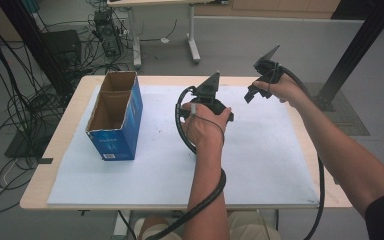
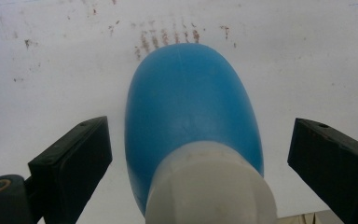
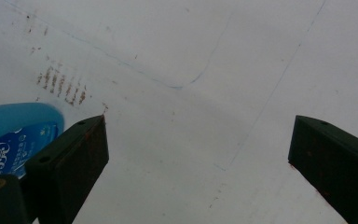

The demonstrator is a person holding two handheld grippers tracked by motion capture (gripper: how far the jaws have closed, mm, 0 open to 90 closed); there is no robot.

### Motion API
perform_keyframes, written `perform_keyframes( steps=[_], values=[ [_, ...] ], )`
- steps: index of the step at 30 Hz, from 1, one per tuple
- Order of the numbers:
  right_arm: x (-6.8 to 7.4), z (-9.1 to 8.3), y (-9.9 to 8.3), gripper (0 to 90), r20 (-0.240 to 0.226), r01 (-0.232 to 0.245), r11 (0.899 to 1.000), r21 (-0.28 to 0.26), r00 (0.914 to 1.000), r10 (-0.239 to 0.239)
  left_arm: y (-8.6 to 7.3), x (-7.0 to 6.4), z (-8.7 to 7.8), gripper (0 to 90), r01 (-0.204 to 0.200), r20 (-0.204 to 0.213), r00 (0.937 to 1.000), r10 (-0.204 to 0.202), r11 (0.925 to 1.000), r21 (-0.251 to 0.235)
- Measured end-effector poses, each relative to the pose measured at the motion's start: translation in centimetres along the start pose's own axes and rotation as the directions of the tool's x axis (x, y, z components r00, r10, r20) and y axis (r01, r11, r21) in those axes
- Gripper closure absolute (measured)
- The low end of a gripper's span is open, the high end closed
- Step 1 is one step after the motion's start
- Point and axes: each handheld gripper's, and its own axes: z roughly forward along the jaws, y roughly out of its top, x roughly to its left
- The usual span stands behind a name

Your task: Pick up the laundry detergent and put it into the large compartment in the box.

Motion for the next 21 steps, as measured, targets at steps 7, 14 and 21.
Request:
perform_keyframes(
  steps=[7,14,21],
  values=[
    [-0.13,0.11,-0.04,4.7,-0.002,0.0,1.0,0.001,1.0,0.0,0.05,-0.18,0.44,6.6,0.002,-0.01,0.9999,-0.002,1.0,0.007],
    [-0.14,0.23,-0.02,4.7,-0.003,0.0,1.0,0.002,1.0,0.0,0.1,-0.27,0.65,6.6,0.0,-0.014,0.9999,0.0,0.9999,0.013],
    [-0.07,0.32,0.0,4.8,-0.002,0.0,1.0,0.003,1.0,0.0,0.05,-0.19,0.79,6.7,0.004,-0.014,0.9999,-0.004,0.9999,0.012]
  ],
)
